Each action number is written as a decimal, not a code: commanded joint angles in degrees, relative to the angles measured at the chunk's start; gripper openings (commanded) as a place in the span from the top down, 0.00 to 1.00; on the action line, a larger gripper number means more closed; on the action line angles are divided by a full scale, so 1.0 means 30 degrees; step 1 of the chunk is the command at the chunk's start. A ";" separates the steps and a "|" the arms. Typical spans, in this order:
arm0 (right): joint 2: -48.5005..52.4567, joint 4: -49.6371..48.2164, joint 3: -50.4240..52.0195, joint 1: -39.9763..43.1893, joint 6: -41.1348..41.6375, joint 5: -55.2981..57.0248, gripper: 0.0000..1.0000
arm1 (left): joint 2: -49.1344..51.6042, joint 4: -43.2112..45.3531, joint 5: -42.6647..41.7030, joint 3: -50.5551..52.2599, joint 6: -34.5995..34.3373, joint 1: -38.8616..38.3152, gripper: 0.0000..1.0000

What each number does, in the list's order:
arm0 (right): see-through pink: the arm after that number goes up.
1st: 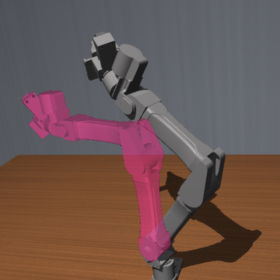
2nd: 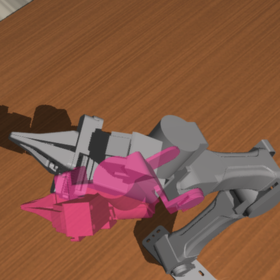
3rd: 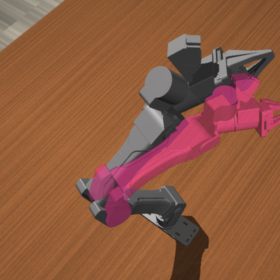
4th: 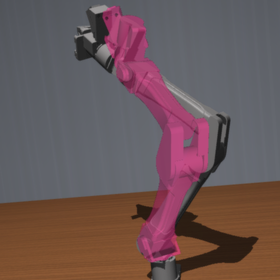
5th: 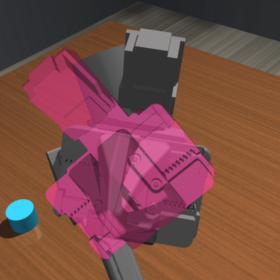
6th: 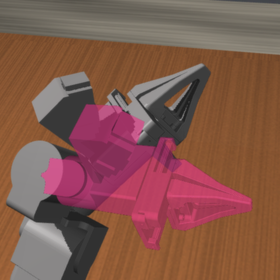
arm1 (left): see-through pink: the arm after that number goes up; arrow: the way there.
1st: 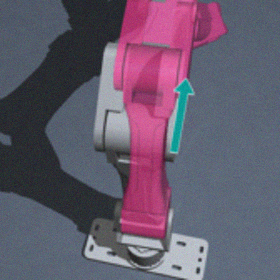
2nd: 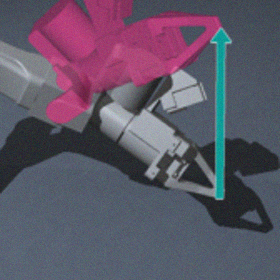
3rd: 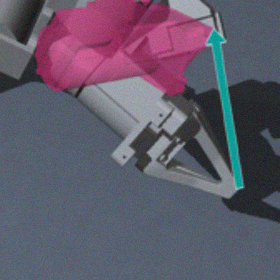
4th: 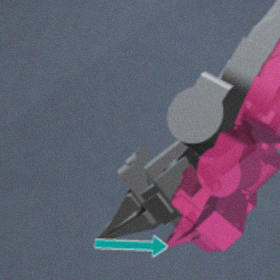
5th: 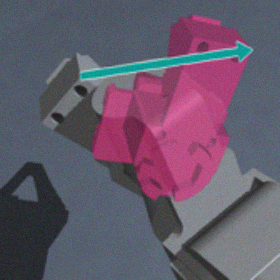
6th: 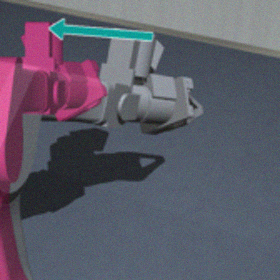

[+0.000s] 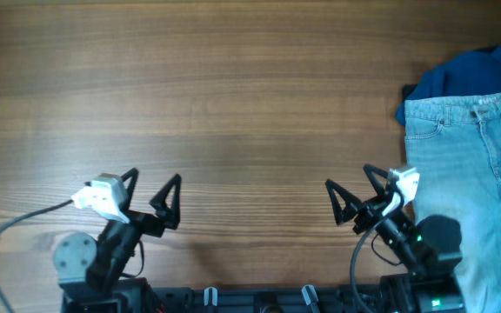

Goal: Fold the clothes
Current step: 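Reach the right gripper to the light-blue denim shorts on the pile and grasp, then pull the shorts left with the right gripper and lay them flat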

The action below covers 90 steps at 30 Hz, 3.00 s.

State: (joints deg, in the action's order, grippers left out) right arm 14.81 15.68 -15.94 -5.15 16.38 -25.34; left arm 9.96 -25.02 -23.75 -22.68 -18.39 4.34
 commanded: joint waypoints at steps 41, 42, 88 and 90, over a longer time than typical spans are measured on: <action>3.4986 0.7949 -2.3081 0.6295 -0.0321 0.8313 0.88 | 1.8221 -1.2393 0.2368 -1.5679 0.0408 0.0102 0.01; 3.4585 0.8043 -2.3081 0.6295 -0.0321 0.8327 0.93 | 1.8221 -1.2393 0.2368 -1.5679 0.0415 0.0102 0.00; 3.2669 0.4707 -2.3023 -0.4932 0.6674 0.4648 0.96 | 1.4455 -1.4382 0.2616 -1.6859 0.1494 0.0102 0.82; 3.4206 0.4226 -2.3023 -0.4918 0.8072 0.4539 0.96 | 1.4600 -1.4549 0.2623 -1.6859 0.1494 0.0102 0.82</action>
State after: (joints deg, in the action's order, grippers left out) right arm 109.95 29.74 -84.27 -19.66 31.05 -11.73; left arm 53.28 -68.16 -14.46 -72.58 -14.15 4.40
